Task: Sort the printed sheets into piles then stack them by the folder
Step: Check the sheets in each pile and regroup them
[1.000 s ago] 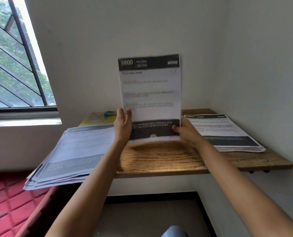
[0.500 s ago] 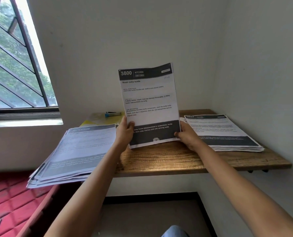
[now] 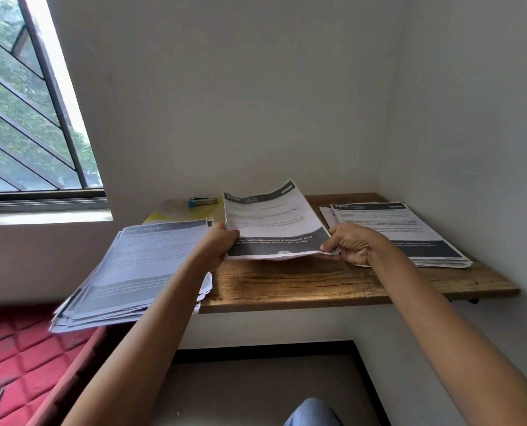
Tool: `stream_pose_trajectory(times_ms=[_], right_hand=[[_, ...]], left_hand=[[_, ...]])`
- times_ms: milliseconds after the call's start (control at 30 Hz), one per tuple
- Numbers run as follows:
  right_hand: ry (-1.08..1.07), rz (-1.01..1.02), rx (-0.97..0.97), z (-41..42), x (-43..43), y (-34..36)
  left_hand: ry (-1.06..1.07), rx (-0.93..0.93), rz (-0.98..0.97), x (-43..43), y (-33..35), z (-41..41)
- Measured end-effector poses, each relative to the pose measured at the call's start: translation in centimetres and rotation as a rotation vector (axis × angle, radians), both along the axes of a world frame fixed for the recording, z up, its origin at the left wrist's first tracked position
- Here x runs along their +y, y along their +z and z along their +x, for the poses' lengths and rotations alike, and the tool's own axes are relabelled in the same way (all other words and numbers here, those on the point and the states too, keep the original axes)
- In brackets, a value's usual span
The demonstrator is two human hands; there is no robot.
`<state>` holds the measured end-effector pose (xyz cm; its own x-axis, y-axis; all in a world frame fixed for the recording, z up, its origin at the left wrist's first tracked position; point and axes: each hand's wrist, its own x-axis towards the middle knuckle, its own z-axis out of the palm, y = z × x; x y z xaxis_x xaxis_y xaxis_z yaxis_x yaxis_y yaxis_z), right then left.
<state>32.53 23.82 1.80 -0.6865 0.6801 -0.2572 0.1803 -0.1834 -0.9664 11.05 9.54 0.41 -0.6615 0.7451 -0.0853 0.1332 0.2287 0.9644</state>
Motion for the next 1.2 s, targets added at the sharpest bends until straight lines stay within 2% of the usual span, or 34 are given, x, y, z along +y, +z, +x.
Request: stream_pose_trajectory(times_ms=[100, 200, 267, 400, 600, 767, 933, 1133, 1200], right_hand=[[-0.014, 0.022, -0.033, 1.1, -0.9, 0.1], [-0.032, 0.076, -0.079, 2.3, -1.8, 0.1], [-0.036, 0.110, -0.113, 3.2, -2.4, 0.0], [-0.039, 0.122, -0.129, 5.0, -3.7, -0.4], [-0.074, 0.085, -0.013, 7.0, -5.9, -2.3], [-0.272, 0.144, 0.076, 7.8, -7.1, -4.4], [-0.441, 0.338, 0.049, 7.6, -7.3, -6.3], [-0.540, 0.779, -0.127, 7.1, -8.3, -6.4], [-0.528, 0.871, -0.194, 6.9, -8.5, -6.6]], left_hand=[[-0.070, -0.102, -0.034, -1.8, 0.6, 1.6], [-0.125, -0.315, 0.027, -3.6, 0.8, 2.8], [-0.149, -0.391, 0.048, -5.0, 0.7, 3.7], [-0.153, -0.420, 0.116, -7.7, 0.2, 5.9], [-0.076, -0.407, 0.262, -10.2, -2.2, 9.1], [0.004, -0.436, 0.358, -11.2, -4.5, 10.5], [0.124, -0.386, 0.481, -11.2, -6.5, 11.5], [0.149, -0.431, 0.552, -10.5, -7.0, 12.4], [0.170, -0.434, 0.559, -10.2, -7.1, 12.4]])
